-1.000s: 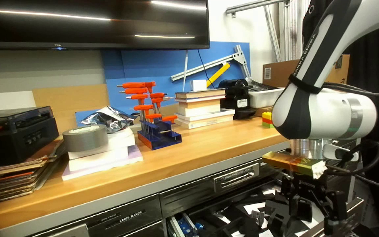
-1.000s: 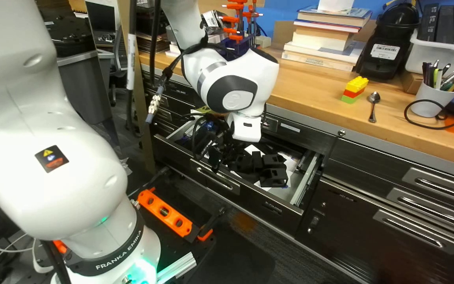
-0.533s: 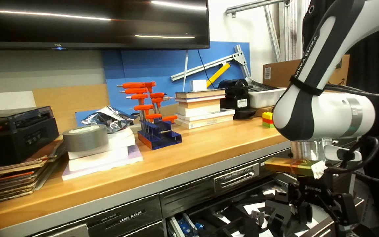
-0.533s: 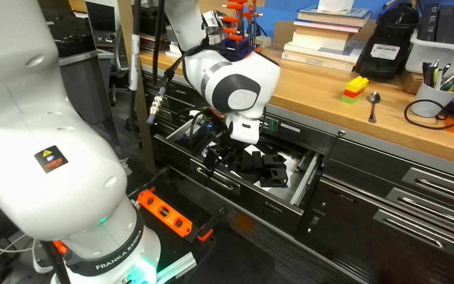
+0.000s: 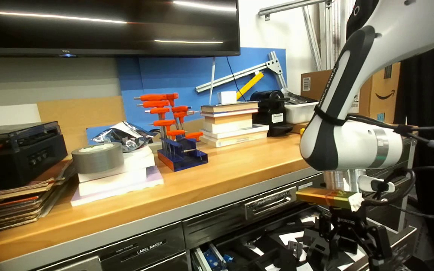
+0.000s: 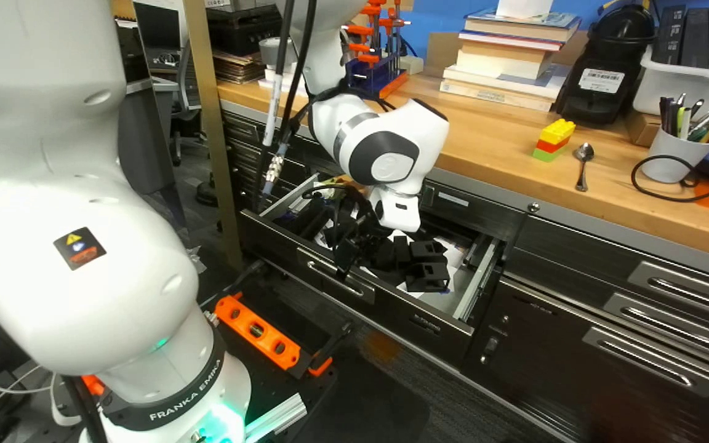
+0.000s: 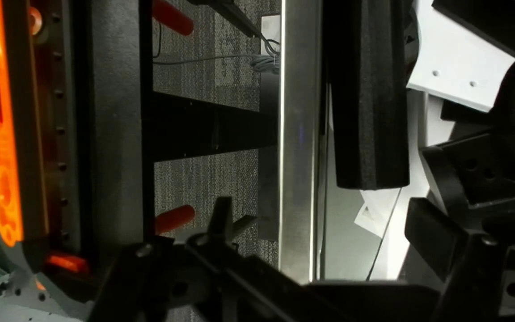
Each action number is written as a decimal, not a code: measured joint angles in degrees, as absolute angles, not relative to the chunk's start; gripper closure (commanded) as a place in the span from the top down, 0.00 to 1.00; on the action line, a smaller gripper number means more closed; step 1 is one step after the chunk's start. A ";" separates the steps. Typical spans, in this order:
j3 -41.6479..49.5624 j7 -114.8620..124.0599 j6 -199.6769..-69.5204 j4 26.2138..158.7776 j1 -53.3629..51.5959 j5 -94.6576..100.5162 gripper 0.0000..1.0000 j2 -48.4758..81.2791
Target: Pick up the black objects from the base top and put them in the open drawer and then close the drawer
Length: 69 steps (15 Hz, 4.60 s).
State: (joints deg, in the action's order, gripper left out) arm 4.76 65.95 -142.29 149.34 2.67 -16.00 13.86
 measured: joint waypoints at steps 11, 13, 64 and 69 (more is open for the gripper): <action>-1.27 42.72 -156.64 145.51 6.93 -37.31 1.00 21.32; -4.35 36.56 -159.25 144.33 9.12 -43.23 1.00 22.52; -2.50 40.20 -154.89 145.06 1.95 -31.38 1.00 20.19; -7.85 29.10 -161.46 141.05 4.12 -42.93 1.00 24.38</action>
